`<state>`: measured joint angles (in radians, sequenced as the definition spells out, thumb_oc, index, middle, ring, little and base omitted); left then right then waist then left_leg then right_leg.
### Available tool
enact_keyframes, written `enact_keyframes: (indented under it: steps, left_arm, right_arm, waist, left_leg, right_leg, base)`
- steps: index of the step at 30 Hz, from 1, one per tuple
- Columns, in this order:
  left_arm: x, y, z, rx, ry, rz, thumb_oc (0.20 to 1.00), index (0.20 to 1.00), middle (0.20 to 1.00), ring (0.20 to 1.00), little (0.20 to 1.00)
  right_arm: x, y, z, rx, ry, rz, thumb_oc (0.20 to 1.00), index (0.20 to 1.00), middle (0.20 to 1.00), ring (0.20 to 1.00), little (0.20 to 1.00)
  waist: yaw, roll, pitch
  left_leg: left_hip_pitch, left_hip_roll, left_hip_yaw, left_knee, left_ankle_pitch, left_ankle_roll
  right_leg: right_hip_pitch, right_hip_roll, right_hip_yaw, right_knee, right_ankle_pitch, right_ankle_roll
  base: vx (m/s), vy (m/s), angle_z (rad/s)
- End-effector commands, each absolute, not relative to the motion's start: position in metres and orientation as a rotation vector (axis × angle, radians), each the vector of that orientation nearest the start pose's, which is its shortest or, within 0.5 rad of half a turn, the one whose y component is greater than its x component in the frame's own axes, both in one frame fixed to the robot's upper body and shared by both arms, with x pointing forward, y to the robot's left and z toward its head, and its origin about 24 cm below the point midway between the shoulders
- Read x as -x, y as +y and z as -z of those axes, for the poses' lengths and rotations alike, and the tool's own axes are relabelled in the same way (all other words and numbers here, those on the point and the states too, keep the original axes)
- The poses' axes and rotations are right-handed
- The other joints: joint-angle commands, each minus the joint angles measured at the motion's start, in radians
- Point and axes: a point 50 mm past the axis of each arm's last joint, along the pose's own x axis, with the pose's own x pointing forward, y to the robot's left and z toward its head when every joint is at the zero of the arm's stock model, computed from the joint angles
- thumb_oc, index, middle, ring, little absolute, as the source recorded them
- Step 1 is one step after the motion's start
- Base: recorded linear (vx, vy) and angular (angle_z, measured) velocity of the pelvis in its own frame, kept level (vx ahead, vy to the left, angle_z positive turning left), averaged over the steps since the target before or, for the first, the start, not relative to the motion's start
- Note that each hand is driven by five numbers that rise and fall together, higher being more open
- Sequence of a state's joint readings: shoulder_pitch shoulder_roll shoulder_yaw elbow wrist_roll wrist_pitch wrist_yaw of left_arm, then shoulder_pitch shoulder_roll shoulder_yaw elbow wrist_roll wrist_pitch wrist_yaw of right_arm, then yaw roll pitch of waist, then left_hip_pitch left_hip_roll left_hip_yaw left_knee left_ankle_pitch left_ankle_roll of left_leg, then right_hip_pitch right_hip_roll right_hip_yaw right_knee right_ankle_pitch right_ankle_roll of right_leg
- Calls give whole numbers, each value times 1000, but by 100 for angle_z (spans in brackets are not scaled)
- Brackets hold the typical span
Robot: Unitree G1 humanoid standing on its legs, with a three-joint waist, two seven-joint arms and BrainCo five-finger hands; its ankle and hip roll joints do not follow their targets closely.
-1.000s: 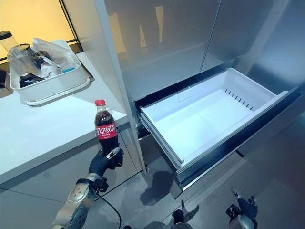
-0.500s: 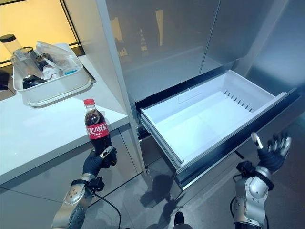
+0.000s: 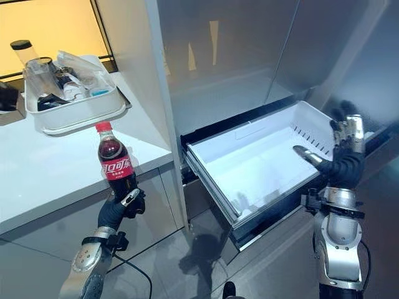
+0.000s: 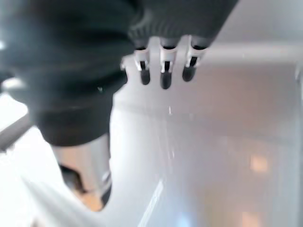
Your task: Take the drinks into the refrigerator
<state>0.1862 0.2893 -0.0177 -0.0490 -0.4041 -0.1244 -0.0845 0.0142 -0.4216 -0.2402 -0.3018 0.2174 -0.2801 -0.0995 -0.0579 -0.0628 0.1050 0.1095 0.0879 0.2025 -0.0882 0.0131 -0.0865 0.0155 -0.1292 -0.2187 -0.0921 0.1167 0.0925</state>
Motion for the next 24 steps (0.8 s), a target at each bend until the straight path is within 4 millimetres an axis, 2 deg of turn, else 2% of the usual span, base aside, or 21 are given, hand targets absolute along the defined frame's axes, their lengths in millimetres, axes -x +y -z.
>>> enact_keyframes:
  steps: [1, 4, 5, 7, 10, 12, 20, 24]
  left_arm:
    - [-227, 204, -116, -13, -429, 187, 200, 200, 200, 200, 200]
    - [-228, 202, -117, -11, -434, 203, 200, 200, 200, 200, 200]
    - [-229, 197, -117, 0, -435, 245, 200, 200, 200, 200, 200]
    - [-230, 191, -118, 1, -435, 304, 200, 200, 200, 200, 200]
    - [-230, 186, -117, 18, -427, 348, 200, 200, 200, 200, 200]
    - [-233, 179, -113, 32, -407, 397, 200, 200, 200, 200, 200]
    - [-240, 167, -102, 29, -347, 477, 200, 200, 200, 200, 200]
    - [-242, 159, -98, 12, -320, 546, 200, 200, 200, 200, 200]
  right_arm:
    - [-243, -247, -185, 267, -654, 80, 1000, 1000, 1000, 1000, 1000]
    - [-249, -248, -182, 281, -620, 40, 1000, 1000, 1000, 1000, 1000]
    - [-257, -248, -182, 325, -570, -24, 1000, 1000, 1000, 1000, 1000]
    - [-271, -248, -171, 321, -477, -93, 1000, 1000, 1000, 1000, 1000]
    - [-282, -246, -160, 298, -408, -136, 1000, 1000, 1000, 1000, 1000]
    - [-293, -239, -149, 294, -336, -193, 1000, 1000, 1000, 1000, 1000]
    - [-314, -217, -121, 255, -185, -330, 1000, 1000, 1000, 1000, 1000]
    - [-322, -203, -116, 214, -155, -400, 1000, 1000, 1000, 1000, 1000]
  waist:
    - [22, -33, -28]
    - [25, -34, -29]
    - [33, -36, -31]
    - [45, -39, -32]
    - [51, -37, -32]
    - [56, -35, -31]
    - [66, -24, -30]
    - [72, -20, -30]
  left_leg:
    - [-27, -28, -51, 1, -46, 33]
    - [-27, -28, -53, 1, -46, 33]
    - [-26, -26, -54, 1, -45, 31]
    - [-24, -25, -56, 1, -43, 29]
    - [-23, -25, -57, 1, -41, 27]
    - [-21, -26, -58, 1, -38, 25]
    - [-15, -24, -63, 1, -35, 19]
    - [-13, -24, -66, 1, -33, 17]
  right_leg:
    - [77, -37, -52, 14, -68, 56]
    - [79, -37, -54, 15, -69, 56]
    - [82, -37, -59, 15, -70, 55]
    - [88, -36, -68, 16, -70, 54]
    - [92, -37, -73, 17, -71, 53]
    - [98, -36, -77, 18, -72, 52]
    - [108, -37, -89, 20, -75, 49]
    - [113, -35, -94, 19, -78, 48]
  base:
    - [-4, -22, 7]
    - [-3, -14, 6]
    - [-13, -18, 10]
    - [-15, -19, 10]
    - [-10, -5, 6]
    - [-6, -3, 6]
    - [-1, -5, 5]
    - [0, 0, 0]
